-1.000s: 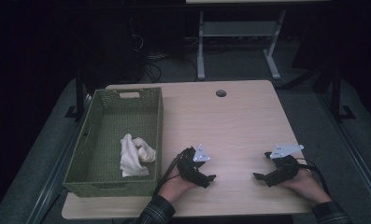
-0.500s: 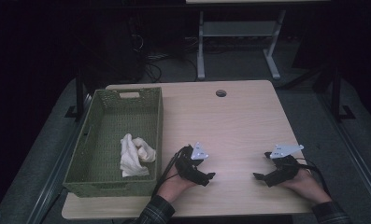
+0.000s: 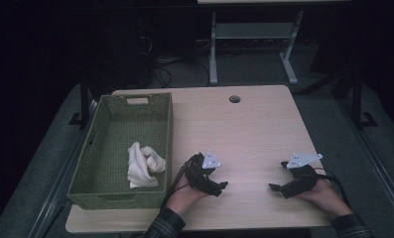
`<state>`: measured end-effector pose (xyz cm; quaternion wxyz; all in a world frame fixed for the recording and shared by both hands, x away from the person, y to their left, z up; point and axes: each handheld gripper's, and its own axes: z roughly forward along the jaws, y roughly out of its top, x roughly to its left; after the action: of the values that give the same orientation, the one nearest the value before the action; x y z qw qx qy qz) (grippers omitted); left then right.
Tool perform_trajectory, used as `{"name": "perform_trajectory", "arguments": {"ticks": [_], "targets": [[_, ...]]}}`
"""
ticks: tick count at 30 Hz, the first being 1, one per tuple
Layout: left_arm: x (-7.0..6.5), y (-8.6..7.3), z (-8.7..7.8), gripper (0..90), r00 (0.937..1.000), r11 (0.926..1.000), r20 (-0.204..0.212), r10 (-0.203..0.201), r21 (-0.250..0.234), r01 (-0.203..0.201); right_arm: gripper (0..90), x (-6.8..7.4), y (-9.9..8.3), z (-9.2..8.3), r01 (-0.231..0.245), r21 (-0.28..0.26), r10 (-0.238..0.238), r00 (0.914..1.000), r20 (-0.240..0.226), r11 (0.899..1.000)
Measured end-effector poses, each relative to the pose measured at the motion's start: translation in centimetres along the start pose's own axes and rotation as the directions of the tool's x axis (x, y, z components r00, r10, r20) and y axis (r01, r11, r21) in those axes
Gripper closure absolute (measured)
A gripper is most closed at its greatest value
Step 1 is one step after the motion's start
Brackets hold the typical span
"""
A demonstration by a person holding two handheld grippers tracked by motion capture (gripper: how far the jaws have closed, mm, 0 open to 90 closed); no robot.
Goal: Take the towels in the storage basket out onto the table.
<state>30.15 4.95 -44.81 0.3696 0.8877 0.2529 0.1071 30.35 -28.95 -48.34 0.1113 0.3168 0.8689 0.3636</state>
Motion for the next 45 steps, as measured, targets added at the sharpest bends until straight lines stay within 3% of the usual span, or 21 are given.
{"name": "perform_trajectory", "arguments": {"ticks": [17, 23, 45], "targets": [[0.2, 0.8, -0.8, 13.5, 1.0000, 1.0000, -0.001, -0.005, -0.004, 0.005, 1.5, 0.0, 0.0, 0.0, 0.000, 0.000, 0.000, 1.0000, 0.000, 1.000], [0.3, 1.3, -1.2, 14.1, 0.9994, 0.9994, 0.017, -0.032, -0.013, 0.032, 1.5, 0.0, 0.0, 0.0, 0.000, 0.000, 0.000, 1.0000, 0.000, 1.000], [0.9, 2.7, -2.2, 14.2, 0.9991, 0.9990, 0.000, -0.043, -0.016, 0.043, 1.5, 0.0, 0.0, 0.0, 0.000, 0.000, 0.000, 1.0000, 0.000, 1.000]]}}
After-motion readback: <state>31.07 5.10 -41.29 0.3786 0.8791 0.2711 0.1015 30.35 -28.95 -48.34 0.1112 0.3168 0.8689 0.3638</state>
